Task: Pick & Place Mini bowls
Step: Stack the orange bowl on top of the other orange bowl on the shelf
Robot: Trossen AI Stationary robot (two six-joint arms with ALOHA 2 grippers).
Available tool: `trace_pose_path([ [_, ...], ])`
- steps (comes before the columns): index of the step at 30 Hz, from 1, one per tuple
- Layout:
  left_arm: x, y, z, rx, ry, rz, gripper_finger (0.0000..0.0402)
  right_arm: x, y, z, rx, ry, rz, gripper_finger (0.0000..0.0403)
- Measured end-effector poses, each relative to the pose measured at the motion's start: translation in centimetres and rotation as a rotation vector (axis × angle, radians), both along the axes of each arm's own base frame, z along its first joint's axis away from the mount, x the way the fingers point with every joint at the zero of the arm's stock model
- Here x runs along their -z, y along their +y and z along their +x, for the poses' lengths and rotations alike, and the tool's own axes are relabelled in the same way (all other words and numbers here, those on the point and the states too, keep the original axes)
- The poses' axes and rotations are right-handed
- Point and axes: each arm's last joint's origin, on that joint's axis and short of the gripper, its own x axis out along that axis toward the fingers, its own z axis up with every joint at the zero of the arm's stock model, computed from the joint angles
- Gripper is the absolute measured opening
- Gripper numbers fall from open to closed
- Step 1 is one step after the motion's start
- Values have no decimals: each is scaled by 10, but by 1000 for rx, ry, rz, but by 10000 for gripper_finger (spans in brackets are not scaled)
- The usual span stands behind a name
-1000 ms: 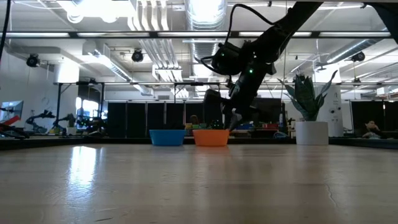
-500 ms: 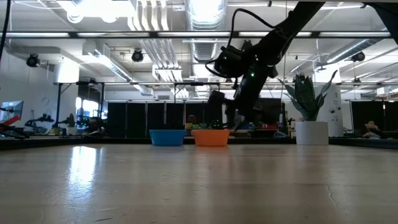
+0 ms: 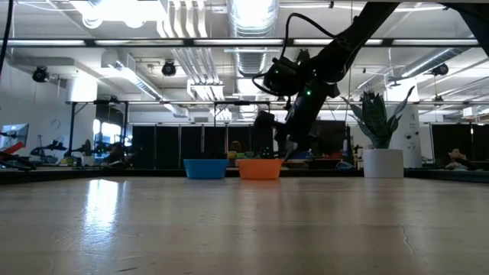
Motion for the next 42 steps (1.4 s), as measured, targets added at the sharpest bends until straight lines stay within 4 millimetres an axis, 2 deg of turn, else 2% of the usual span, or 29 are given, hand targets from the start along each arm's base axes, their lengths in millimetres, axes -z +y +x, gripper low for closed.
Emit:
trace_pose_path([
  [10, 0, 0, 0, 0, -1, 0, 80, 1, -5, 0, 5, -14, -3, 68],
  [17, 0, 0, 0, 0, -4, -1, 80, 22, -11, 4, -20, -16, 42, 68],
  [24, 0, 0, 0, 0, 0, -1, 80, 25, -11, 6, -86, 23, 17, 68],
  [27, 0, 0, 0, 2, 1, 2, 80, 25, -11, 6, -102, 37, 9, 57],
  [31, 0, 0, 0, 2, 0, 3, 80, 25, -12, 6, -137, 67, -12, 17],
  [37, 0, 0, 0, -1, -2, -1, 80, 16, -11, 4, -174, 107, -55, 10],
  [42, 0, 0, 0, -11, -7, -13, 80, -12, -7, 2, -218, 86, -110, 9],
])
